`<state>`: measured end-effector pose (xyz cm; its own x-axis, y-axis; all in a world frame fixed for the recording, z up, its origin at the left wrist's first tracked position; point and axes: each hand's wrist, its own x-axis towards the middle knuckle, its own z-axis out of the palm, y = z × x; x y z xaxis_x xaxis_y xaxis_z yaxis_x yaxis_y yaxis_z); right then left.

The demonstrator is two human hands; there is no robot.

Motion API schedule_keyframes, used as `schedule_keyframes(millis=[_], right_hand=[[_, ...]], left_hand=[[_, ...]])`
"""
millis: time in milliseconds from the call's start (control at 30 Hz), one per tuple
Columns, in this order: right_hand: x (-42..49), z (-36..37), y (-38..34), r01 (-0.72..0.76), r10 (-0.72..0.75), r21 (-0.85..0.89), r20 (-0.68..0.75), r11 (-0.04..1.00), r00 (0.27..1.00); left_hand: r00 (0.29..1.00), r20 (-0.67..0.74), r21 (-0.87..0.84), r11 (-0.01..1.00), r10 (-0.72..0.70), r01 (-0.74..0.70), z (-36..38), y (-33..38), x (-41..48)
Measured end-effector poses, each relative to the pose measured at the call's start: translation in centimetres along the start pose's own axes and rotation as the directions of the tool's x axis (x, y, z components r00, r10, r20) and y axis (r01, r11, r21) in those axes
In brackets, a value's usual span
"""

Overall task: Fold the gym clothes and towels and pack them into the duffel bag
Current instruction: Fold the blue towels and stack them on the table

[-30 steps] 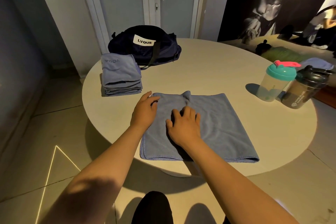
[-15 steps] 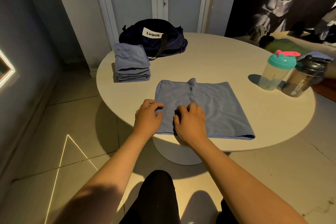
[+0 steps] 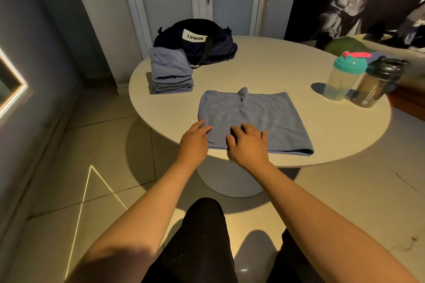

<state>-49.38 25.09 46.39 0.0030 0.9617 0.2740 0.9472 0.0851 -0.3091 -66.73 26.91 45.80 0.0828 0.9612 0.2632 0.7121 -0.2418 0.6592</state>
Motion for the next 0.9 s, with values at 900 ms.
schedule_keyframes(millis=[900], right_hand=[[1.1,-2.7,4.6,-0.123,0.126,-0.028,0.248,0.992,0.96]], left_hand=[[0.967,0.254,0.369,0.924,0.004,-0.101,2.9,4.7,3.8]])
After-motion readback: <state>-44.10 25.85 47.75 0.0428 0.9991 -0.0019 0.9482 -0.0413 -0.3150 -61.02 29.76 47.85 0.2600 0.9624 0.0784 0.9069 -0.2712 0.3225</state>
